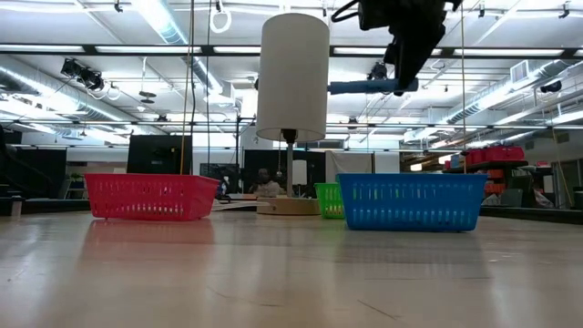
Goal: Pick & Place Markers
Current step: Put the blue highlighter into the blue bin
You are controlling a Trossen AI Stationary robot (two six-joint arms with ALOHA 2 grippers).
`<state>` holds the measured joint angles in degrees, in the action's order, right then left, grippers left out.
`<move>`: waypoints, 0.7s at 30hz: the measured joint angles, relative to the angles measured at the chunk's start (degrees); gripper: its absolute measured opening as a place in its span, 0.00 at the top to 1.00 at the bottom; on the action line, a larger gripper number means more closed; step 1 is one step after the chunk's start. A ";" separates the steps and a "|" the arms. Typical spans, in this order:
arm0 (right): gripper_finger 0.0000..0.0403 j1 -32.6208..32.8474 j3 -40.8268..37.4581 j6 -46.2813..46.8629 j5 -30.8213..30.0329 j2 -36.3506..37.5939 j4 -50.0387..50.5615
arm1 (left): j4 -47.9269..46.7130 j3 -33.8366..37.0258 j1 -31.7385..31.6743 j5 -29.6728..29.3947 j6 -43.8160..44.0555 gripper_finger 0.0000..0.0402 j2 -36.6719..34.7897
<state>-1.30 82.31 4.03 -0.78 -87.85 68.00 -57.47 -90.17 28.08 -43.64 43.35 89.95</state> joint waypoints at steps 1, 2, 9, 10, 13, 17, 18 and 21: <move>0.87 0.32 -0.26 0.00 -0.62 0.00 -0.19 | 0.00 0.00 0.00 0.00 0.00 0.49 0.00; 0.87 0.63 -0.57 0.05 -0.81 0.00 -0.64 | 0.00 0.00 0.00 0.00 0.00 0.49 0.00; 0.87 2.27 -5.86 2.44 -0.81 0.00 -4.14 | -0.04 0.00 0.00 -0.02 -0.09 0.49 0.00; 0.87 2.46 -6.96 2.76 -0.80 0.00 -5.20 | -0.04 0.00 0.00 -0.01 -0.11 0.49 0.00; 0.87 3.08 -10.02 3.73 -0.74 0.00 -7.54 | -0.07 0.00 0.00 -0.02 -0.13 0.49 0.00; 0.87 4.09 -14.17 4.52 -0.74 0.00 -11.29 | -0.07 0.00 0.00 -0.02 -0.15 0.49 0.00; 0.87 4.40 -15.06 4.58 -0.74 0.00 -12.27 | -0.07 0.00 0.00 -0.02 -0.17 0.49 0.00; 0.87 5.31 -18.00 5.91 -0.72 0.00 -15.08 | -0.07 0.00 0.00 -0.02 -0.18 0.49 0.00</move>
<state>4.02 64.32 9.94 -1.50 -87.85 52.92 -57.55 -90.17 28.08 -43.66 43.17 89.95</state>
